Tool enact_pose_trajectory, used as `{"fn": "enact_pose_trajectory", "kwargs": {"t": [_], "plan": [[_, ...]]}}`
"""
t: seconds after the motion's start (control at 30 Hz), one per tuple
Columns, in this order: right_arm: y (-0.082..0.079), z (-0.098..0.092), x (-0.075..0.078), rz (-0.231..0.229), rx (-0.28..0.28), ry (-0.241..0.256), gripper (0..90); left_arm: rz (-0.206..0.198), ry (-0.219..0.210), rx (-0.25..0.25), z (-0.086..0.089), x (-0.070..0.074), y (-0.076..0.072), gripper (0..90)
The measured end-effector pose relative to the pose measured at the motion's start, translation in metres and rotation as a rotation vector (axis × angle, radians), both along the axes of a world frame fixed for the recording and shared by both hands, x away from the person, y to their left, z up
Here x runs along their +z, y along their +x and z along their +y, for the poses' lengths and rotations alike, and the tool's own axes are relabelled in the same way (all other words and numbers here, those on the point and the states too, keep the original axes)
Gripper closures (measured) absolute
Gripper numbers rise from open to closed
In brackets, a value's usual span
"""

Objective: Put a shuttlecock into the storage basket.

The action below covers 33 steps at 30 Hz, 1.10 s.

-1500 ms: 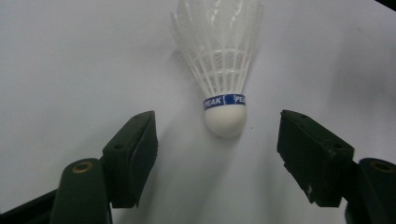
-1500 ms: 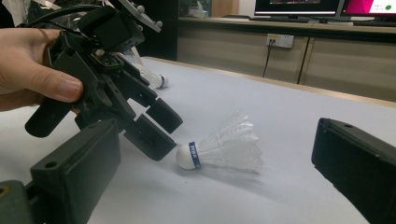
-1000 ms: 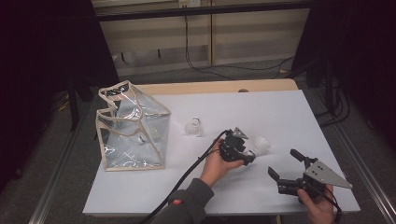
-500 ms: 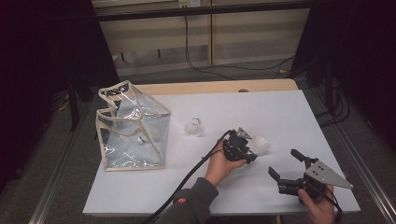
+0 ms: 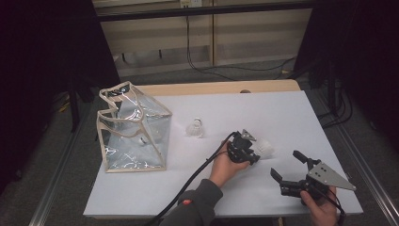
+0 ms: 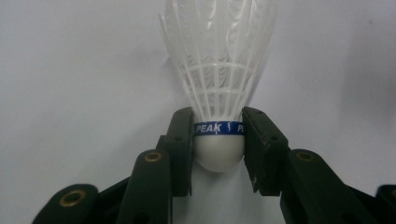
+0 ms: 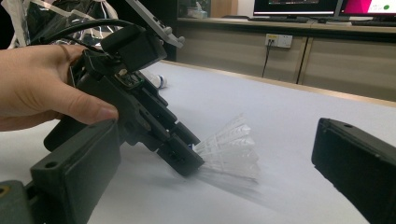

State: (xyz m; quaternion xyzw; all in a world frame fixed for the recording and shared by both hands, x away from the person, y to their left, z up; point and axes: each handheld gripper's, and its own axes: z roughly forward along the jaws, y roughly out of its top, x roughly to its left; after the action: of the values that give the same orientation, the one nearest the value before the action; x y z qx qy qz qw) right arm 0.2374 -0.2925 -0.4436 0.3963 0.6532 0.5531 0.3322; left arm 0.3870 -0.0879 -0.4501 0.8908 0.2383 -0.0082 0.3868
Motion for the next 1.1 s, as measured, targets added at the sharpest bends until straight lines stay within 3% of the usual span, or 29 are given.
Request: {"fn": "enact_pose_trajectory", "kwargs": {"t": [0.5, 1.1], "plan": [[0.000, 0.001, 0.000, 0.000, 0.004, -0.002, 1.3, 0.057, -0.013, -0.006, 0.013, 0.011, 0.000, 65.4], [0.001, 0.002, -0.001, 0.000, 0.004, -0.004, 1.3, 0.061, -0.006, -0.013, 0.028, 0.024, 0.001, 65.4]]}}
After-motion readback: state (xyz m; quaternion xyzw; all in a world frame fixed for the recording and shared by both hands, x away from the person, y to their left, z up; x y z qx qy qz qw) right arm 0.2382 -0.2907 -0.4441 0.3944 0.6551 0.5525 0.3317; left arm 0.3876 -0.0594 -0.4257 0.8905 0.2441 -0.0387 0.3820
